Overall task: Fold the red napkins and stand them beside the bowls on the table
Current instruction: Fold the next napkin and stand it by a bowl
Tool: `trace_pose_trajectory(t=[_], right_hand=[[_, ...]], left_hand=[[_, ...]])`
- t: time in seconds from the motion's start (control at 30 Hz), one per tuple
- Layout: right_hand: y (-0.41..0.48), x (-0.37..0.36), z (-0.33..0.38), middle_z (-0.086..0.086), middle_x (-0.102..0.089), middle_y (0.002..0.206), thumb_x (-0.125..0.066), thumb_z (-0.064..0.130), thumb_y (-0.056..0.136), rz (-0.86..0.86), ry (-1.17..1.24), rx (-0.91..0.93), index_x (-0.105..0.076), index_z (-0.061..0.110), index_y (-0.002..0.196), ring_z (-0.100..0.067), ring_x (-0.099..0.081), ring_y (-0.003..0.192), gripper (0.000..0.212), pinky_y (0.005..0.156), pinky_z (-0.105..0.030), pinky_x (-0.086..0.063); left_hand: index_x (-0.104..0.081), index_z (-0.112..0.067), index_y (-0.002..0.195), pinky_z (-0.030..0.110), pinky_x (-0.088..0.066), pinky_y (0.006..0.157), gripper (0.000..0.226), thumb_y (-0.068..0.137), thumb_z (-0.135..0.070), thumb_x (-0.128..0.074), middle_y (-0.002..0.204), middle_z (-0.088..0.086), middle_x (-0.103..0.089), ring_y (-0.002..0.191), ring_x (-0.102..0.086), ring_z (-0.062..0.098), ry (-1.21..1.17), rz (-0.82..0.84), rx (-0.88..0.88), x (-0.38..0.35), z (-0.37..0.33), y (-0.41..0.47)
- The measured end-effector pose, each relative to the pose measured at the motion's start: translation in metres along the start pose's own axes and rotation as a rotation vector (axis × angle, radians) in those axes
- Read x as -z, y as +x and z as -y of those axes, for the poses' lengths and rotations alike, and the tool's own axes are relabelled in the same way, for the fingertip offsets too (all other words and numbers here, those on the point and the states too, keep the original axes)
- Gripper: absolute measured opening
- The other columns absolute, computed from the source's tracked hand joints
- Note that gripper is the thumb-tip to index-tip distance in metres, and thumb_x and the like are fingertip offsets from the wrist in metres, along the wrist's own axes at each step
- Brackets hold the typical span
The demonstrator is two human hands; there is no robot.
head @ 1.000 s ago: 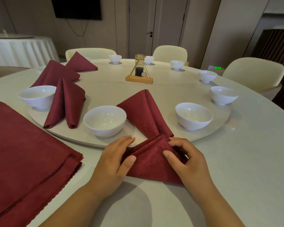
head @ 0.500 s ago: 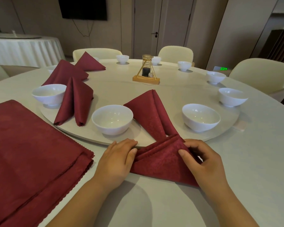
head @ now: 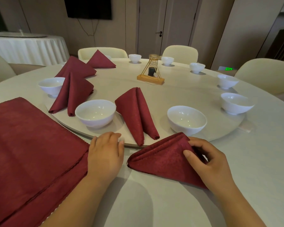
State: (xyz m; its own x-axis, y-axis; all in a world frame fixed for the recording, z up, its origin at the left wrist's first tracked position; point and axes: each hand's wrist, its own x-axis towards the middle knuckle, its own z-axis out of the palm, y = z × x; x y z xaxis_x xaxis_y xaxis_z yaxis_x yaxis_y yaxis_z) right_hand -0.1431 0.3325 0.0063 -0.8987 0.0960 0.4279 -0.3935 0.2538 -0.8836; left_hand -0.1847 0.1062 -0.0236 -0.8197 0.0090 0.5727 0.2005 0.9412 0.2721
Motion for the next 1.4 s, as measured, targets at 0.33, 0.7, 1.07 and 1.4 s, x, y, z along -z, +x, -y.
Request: trace_pose_trajectory(t=[0.33, 0.7, 1.07, 1.4], right_hand=[[-0.001, -0.001, 0.000, 0.022, -0.066, 0.080, -0.066, 0.021, 0.068, 0.028, 0.002, -0.020, -0.063, 0.028, 0.072, 0.004, -0.060, 0.074, 0.009, 0.065, -0.006, -0.043], [-0.001, 0.000, -0.004, 0.020, -0.066, 0.086, -0.058, 0.030, 0.069, 0.031, -0.004, -0.077, -0.064, 0.028, 0.083, 0.003, -0.060, 0.078, 0.016, 0.071, -0.009, -0.044], [-0.003, -0.002, -0.006, 0.016, -0.066, 0.093, -0.065, 0.037, 0.065, 0.067, -0.004, -0.068, -0.064, 0.029, 0.090, -0.001, -0.061, 0.085, 0.026, 0.076, -0.012, -0.046], [-0.003, -0.006, -0.009, 0.019, -0.065, 0.096, -0.062, 0.039, 0.066, 0.052, -0.045, -0.077, -0.063, 0.033, 0.092, 0.002, -0.060, 0.086, 0.027, 0.076, -0.009, -0.044]], left_hand=[[-0.062, -0.010, 0.112, 0.018, -0.020, 0.105, 0.035, 0.091, -0.019, -0.036, 0.115, 0.006, -0.064, 0.112, -0.047, 0.009, -0.416, 0.116, -0.374, 0.000, -0.023, -0.011], [-0.060, -0.011, 0.118, 0.038, -0.019, 0.108, 0.056, 0.087, -0.039, -0.023, 0.116, 0.001, -0.061, 0.113, -0.042, 0.006, -0.290, 0.219, -0.243, -0.009, -0.013, -0.009], [-0.058, -0.008, 0.121, 0.018, -0.025, 0.094, 0.082, 0.074, -0.050, -0.007, 0.120, 0.005, -0.058, 0.116, -0.049, 0.020, -0.283, 0.226, -0.116, -0.003, -0.016, -0.003], [-0.057, -0.006, 0.122, 0.019, -0.027, 0.089, 0.087, 0.069, -0.054, -0.008, 0.117, 0.007, -0.057, 0.113, -0.048, 0.022, -0.302, 0.223, -0.071, 0.001, -0.003, 0.002]])
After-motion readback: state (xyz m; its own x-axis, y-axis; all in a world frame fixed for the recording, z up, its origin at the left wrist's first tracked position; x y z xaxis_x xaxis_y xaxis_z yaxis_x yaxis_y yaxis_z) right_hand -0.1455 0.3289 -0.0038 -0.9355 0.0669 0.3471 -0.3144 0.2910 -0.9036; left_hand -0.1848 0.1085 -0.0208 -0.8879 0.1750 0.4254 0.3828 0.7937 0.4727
